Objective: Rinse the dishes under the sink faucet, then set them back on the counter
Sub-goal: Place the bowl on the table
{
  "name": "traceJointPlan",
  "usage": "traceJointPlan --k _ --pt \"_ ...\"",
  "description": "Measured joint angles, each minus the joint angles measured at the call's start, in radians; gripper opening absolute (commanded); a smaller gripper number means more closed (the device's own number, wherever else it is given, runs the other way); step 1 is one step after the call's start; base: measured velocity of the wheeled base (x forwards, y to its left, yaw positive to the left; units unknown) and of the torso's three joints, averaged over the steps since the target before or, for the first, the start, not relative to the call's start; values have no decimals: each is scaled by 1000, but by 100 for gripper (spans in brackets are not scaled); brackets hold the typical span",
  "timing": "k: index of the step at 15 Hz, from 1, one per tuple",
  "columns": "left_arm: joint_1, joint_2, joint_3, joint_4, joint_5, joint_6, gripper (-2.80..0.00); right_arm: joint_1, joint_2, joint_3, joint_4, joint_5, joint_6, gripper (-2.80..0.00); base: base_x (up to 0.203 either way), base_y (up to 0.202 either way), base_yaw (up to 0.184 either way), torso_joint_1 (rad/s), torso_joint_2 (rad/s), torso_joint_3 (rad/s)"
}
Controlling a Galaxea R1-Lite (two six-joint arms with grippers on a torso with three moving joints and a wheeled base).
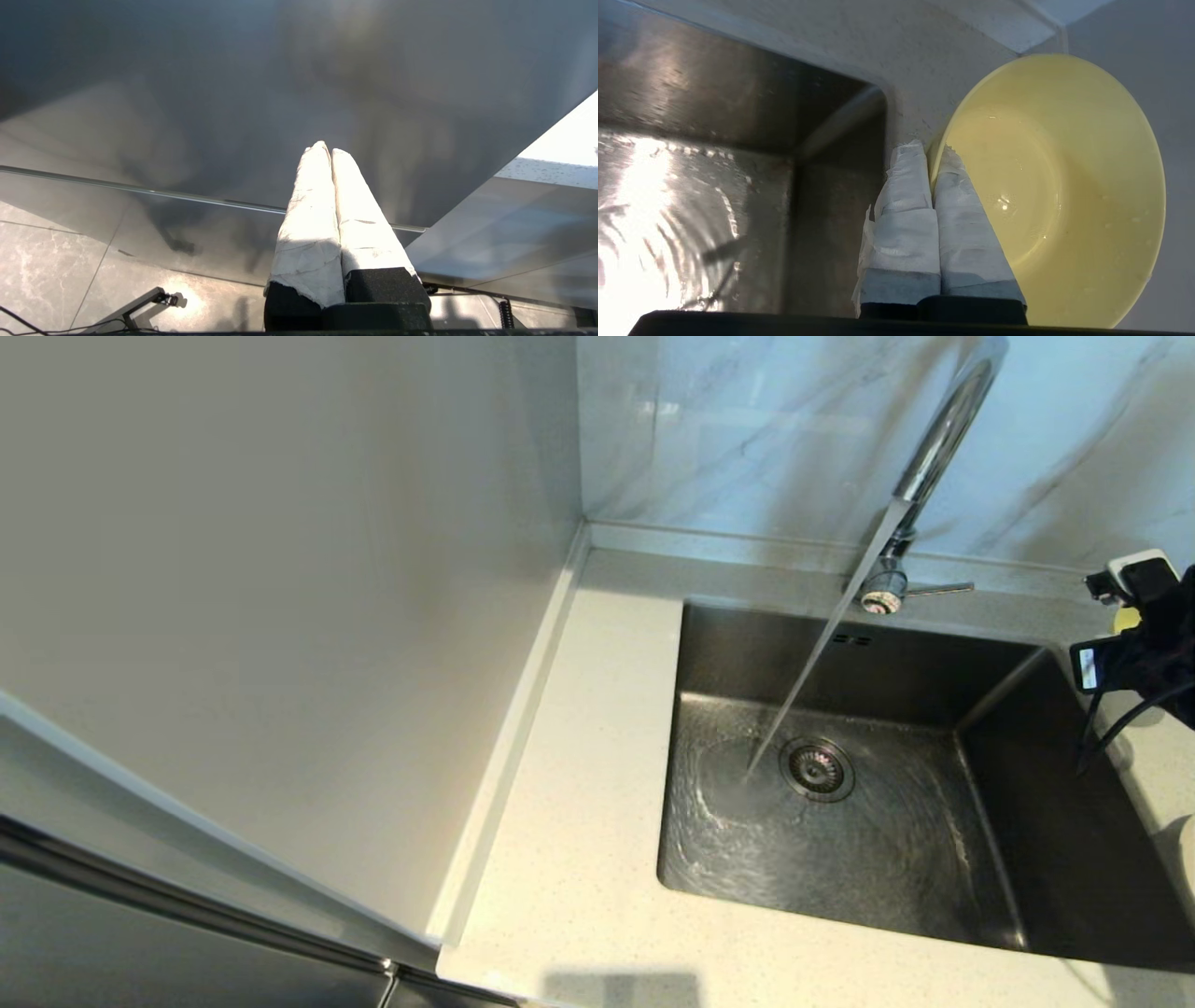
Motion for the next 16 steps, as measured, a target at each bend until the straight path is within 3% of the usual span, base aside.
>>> traceJointPlan --k 16 --pt "0 0 0 0 0 0 -280 -43 112 -72 -3 -50 -11 -280 0 0 0 0 0 0"
